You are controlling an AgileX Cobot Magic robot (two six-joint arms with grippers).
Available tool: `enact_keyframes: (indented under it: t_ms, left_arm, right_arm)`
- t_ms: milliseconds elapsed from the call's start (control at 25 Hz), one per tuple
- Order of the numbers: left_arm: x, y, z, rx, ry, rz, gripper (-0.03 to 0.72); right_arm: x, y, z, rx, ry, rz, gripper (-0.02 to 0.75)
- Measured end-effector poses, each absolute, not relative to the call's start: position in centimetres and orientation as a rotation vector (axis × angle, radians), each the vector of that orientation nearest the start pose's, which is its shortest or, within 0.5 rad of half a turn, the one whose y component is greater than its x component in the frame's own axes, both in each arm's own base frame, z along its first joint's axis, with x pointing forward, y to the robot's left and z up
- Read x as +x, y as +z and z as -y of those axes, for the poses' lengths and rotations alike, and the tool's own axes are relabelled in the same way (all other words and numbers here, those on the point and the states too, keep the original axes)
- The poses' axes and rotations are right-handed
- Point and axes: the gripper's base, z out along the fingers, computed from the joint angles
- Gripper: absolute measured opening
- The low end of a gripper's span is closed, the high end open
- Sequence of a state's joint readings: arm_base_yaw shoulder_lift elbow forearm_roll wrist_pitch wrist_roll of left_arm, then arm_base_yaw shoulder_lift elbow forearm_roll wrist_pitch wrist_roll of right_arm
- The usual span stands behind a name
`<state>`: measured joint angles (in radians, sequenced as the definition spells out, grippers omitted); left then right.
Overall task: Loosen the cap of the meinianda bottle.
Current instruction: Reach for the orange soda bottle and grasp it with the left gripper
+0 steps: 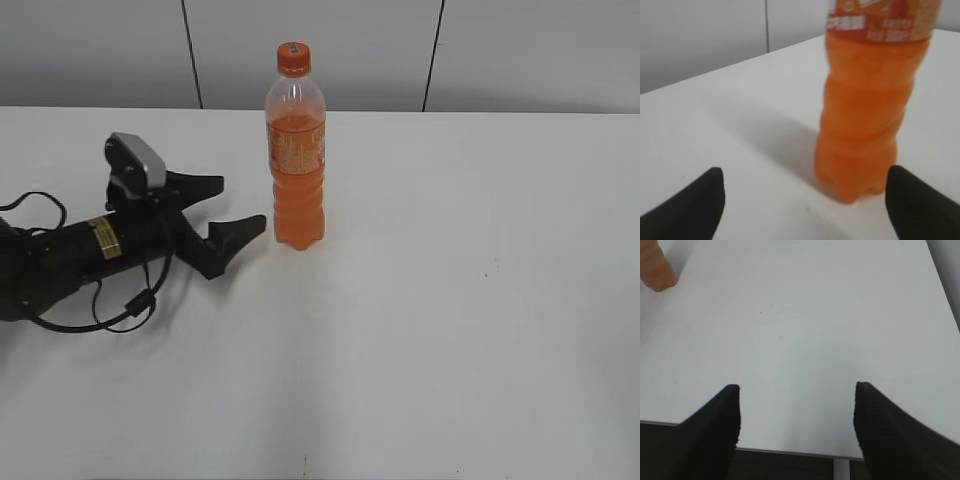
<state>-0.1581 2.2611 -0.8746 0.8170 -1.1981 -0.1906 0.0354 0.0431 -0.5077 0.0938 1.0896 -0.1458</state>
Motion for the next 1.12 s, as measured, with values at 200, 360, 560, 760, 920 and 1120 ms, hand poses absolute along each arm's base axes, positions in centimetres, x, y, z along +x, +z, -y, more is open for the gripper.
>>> enact_keyframes:
  t_ms: [200, 360, 560, 760, 920, 1120]
  left_arm:
    - [35.3, 7.5, 15.4, 0.827, -0.687, -1.531, 0.594]
    - [36.1, 7.8, 17.6, 0.822, -0.724, -1.49, 0.594]
    - [37.4, 7.6, 18.6, 0.778, -0.787, -1.488, 0.593]
    - [38.2, 7.2, 18.9, 0.769, -0.795, -1.494, 0.593]
    - [38.0, 6.9, 19.3, 0.783, -0.8, -1.511, 0.593]
    - [38.1, 6.5, 19.5, 0.778, -0.803, -1.51, 0.592]
  right_arm:
    - [-0.1, 27.8, -0.8, -0.194, 0.047, -2.096, 0.532]
    - [-0.1, 27.8, -0.8, -0.194, 0.047, -2.096, 0.532]
    - [-0.1, 27.8, -0.8, -0.194, 0.047, -2.096, 0.532]
    - [-0.1, 27.8, -0.8, -0.194, 0.047, -2.096, 0.532]
    - [-0.1, 27.8, -0.8, -0.194, 0.047, -2.096, 0.532]
    - [-0.1, 27.8, -0.8, -0.194, 0.047, -2.096, 0.532]
